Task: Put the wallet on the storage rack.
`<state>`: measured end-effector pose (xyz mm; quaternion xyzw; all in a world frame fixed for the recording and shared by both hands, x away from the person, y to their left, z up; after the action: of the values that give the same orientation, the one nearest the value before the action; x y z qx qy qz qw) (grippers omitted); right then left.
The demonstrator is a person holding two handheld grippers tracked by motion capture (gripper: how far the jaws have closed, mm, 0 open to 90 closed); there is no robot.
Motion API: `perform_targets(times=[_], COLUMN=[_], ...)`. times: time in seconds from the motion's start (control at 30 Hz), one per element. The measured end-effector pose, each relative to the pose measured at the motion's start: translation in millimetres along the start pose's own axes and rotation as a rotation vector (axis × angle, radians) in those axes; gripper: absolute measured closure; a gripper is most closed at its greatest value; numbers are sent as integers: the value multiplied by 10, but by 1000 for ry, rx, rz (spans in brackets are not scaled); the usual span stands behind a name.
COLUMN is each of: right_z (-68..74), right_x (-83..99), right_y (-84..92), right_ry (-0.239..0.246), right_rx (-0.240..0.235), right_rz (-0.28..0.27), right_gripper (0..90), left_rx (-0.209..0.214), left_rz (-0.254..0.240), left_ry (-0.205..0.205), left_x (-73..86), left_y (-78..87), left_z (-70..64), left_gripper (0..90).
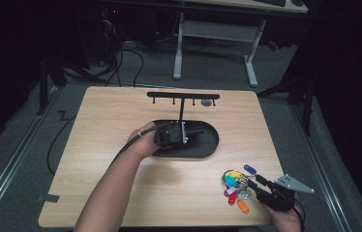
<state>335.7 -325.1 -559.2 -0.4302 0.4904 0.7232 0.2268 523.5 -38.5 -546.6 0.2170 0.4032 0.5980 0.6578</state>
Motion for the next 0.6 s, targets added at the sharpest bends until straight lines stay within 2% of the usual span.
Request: perform_targets(times=[0.2,0.33,0.37,0.4,0.43,0.47,0.5,0.53,0.57,0.6], right_z=[2,13,13,10,9,7,6,6,4,4], right_x=[-4,-2,0,2,4,7,10,10,10,11], right_y=[0,0,0,-1,-2,-5,-7,-7,-6,-6], right_ry=[5,9,9,11,10,12,11,11,12,13], right_rx=[1,2,4,4,5,6,6,6,9,11], right_rz=[1,3,5,5,6,8,10,10,11,11], right_gripper=[569,569,569,569,569,569,569,569,569,569], left_rx=[35,50,57,76,81,81,89,89,99,104], left_rz=[2,-24,-50,-97,-112,-112,-127,-127,-132,-139], left_ry=[45,62,86,137,159,159,187,187,218,228], left_x=[37,45,31,10,14,14,47,47,102,132], left_y=[50,91,140,227,276,276,358,358,427,459], left_z=[-113,-179,-185,-182,-178,-178,-191,-191,-218,-236], left_gripper=[549,542,536,536,536,535,536,536,536,536])
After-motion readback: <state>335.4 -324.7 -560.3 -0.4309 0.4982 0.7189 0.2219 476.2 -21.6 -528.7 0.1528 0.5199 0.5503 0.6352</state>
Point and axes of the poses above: each handheld gripper's, and its own axes: y roughly backward along the jaws, x roughly out of its underside, z roughly to its left, the point moved 10 cm from there along -y, roughly forward along the jaws, and after that the axes turned 2 degrees about -x, right-handed, at the moved point
